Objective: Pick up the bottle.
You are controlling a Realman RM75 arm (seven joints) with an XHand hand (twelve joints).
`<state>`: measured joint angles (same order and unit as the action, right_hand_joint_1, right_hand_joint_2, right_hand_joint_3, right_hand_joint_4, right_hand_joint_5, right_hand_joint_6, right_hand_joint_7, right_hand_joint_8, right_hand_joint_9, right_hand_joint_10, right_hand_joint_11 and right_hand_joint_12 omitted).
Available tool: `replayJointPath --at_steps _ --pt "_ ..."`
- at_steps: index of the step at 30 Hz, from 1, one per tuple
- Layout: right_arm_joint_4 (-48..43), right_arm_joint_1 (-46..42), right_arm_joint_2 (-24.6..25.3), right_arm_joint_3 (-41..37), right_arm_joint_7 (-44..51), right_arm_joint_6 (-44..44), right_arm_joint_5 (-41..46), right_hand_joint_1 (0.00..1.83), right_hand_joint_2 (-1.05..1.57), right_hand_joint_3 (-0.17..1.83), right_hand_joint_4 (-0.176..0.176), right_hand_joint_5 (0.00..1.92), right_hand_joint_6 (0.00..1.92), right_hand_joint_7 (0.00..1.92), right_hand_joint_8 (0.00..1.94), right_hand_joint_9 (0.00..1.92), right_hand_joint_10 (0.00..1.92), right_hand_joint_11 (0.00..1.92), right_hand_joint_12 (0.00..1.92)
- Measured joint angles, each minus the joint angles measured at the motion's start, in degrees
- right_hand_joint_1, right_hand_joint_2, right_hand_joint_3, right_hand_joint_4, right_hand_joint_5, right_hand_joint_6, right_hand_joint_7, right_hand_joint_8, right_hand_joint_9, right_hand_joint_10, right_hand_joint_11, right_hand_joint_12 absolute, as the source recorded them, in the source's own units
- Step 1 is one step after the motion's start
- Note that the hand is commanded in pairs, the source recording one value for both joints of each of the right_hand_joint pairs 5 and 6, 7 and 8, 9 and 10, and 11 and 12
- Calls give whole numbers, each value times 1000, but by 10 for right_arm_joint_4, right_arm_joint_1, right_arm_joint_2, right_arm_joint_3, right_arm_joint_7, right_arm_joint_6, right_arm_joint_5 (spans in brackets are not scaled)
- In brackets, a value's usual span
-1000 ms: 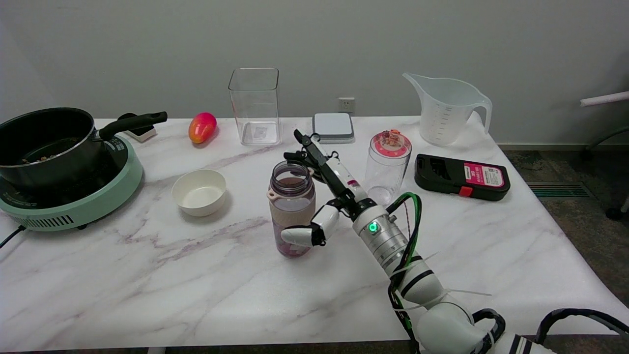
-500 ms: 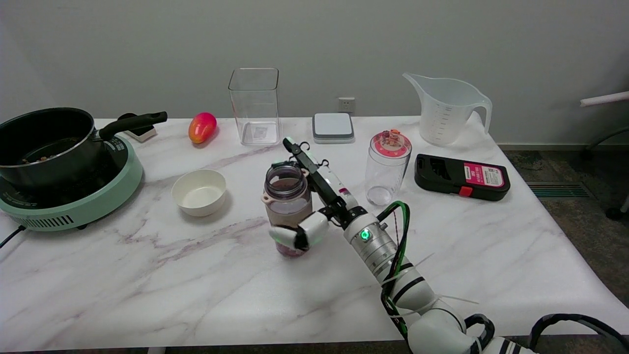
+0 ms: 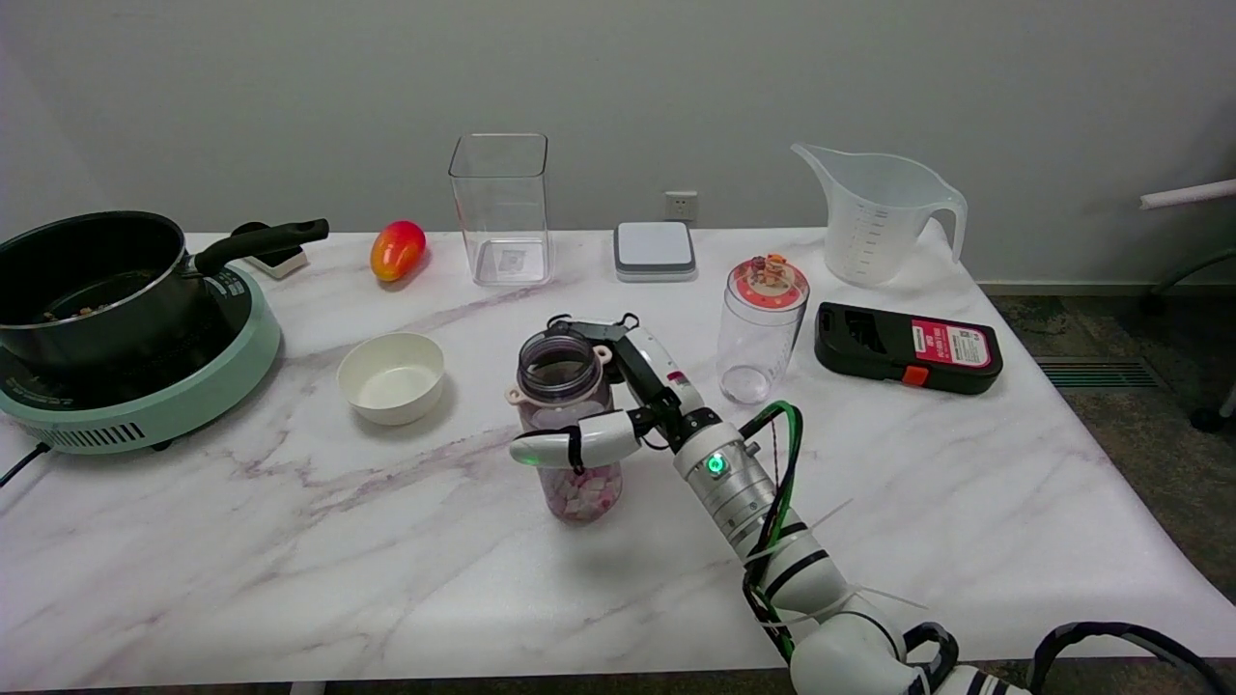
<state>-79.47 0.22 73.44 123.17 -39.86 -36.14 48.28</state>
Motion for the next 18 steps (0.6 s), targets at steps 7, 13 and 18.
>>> replayJointPath --at_steps 7,13,18 --pt "8 4 3 -5 -6 -16 -4 1377 822 655 0 1036 1036 1345 1345 1294 1294 1022 1022" --pt "-2 9 -4 -26 -9 -22 -5 1367 820 666 0 1014 1014 1351 1351 1302 1302 1022 1022" --pt "-10 21 -12 -45 -14 -24 0 1346 728 721 0 1016 1016 1362 1362 1312 1312 1018 1018"
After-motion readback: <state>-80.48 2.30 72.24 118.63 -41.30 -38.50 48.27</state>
